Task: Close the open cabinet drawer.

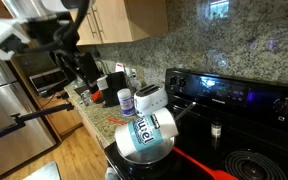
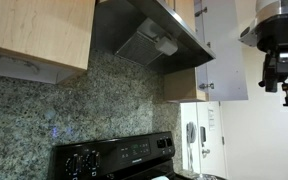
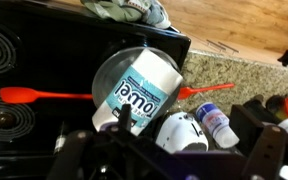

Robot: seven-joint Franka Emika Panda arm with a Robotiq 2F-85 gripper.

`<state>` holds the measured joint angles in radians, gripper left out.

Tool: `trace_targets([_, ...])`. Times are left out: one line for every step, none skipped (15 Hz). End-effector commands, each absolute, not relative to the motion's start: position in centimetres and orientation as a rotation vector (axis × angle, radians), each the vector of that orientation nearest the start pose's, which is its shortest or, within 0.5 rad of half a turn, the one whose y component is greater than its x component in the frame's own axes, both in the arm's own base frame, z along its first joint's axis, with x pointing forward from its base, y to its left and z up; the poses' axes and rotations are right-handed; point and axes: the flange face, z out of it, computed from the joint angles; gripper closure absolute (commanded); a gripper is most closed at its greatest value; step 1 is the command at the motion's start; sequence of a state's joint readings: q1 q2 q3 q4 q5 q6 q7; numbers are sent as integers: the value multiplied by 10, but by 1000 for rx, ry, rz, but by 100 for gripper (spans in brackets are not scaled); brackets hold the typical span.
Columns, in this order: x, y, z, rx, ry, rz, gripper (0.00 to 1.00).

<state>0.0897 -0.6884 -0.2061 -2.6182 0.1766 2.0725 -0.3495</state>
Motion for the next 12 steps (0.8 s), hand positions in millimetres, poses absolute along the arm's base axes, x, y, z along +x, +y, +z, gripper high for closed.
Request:
trace_targets([341, -57, 530, -2751, -190, -499, 0])
trace_targets([338, -63, 543, -2724, -172, -556, 0])
trace_targets([333, -70, 555, -2697, -151, -613, 0])
trace_targets([328, -76, 567, -2670, -138, -663, 0])
trace_targets([323, -85, 579, -2644, -112, -718, 0])
trace_targets([318, -95, 591, -2609, -69, -791, 0])
trace_targets([314, -104, 602, -2578, -34, -851, 0])
trace_targets([311, -114, 612, -2547, 1, -919, 0])
trace_targets([309, -123, 622, -2516, 45, -981, 0])
trace_targets([307, -134, 632, -2480, 90, -1047, 0])
trace_targets([305, -145, 641, -2446, 133, -1112, 0])
trace_targets([304, -155, 648, -2409, 173, -1178, 0])
